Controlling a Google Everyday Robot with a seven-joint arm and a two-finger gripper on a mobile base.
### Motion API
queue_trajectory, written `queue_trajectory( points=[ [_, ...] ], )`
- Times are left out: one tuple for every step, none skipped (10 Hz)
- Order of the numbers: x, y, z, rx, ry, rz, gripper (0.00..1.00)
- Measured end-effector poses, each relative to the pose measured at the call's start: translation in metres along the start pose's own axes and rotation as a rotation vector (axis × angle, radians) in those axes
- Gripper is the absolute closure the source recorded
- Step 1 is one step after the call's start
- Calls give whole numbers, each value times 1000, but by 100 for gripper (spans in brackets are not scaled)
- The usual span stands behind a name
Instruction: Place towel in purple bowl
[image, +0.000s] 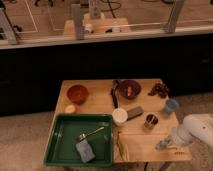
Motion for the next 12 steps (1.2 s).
queue_trajectory(
  points=[
    [0, -14, -14, 19, -4, 10, 100],
    [-3, -30, -34, 38, -9, 17, 100],
    [-2, -39, -53, 49, -14, 25, 100],
    [-3, -51, -78, 72, -23, 35, 100],
    [-5, -59, -92, 91, -30, 40, 100],
    [-7, -66, -103, 108, -41, 41, 100],
    [-8, -67, -103, 108, -42, 39, 100],
    [-8, -67, -103, 109, -42, 39, 100],
    [-8, -67, -103, 109, -42, 39, 100],
    [-8, -67, -103, 109, -42, 39, 100],
    [-8, -67, -103, 109, -42, 39, 100],
    [-8, -67, -103, 109, -42, 39, 100]
  ],
)
